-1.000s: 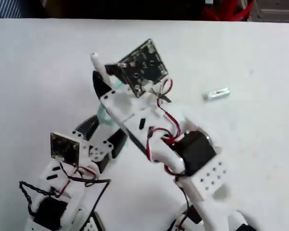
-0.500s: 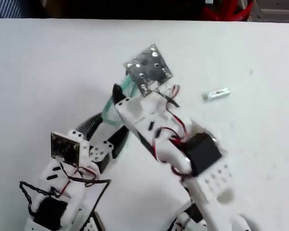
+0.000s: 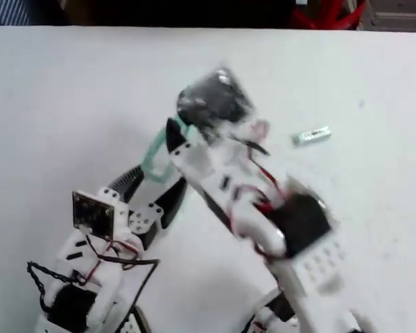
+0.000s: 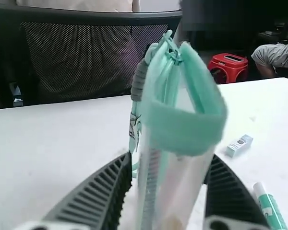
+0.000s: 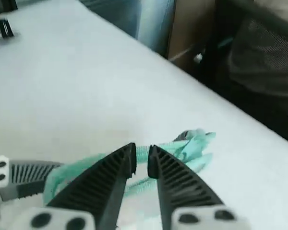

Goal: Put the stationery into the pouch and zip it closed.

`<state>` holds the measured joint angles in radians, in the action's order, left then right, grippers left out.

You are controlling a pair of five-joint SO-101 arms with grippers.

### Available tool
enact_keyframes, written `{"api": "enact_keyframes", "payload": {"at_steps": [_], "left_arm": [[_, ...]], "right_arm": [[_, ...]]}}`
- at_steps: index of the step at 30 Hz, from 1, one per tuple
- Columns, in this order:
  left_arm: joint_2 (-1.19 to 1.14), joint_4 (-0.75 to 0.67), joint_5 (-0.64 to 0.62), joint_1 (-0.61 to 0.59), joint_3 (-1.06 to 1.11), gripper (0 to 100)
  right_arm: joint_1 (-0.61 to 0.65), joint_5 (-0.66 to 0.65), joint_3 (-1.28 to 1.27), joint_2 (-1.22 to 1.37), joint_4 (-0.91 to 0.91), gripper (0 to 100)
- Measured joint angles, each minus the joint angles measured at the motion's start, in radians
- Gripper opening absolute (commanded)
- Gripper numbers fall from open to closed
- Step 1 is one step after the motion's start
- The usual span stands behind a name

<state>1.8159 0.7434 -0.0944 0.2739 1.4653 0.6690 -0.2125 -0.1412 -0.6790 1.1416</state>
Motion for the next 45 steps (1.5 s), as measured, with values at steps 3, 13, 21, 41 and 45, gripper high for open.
{"api": "enact_keyframes", "payload": {"at_steps": [3,13,21,41,45], "left_arm": [[0.000,0.000,0.000,-0.002,0.000,24],[0.002,0.000,0.000,0.005,0.000,4],[0.003,-0.012,0.074,0.006,0.006,3],[0.003,-0.015,0.031,-0.012,0.006,20],[0.002,-0.015,-0.032,-0.044,0.006,18]], "right_arm": [[0.000,-0.066,0.018,0.103,0.069,1.8],[0.009,-0.163,0.328,0.301,0.358,2.2],[-0.041,-0.015,0.520,0.242,0.379,24.2],[-0.753,-0.878,0.135,0.773,0.012,21.8],[-0.799,-1.040,0.135,0.885,-0.046,21.9]]}}
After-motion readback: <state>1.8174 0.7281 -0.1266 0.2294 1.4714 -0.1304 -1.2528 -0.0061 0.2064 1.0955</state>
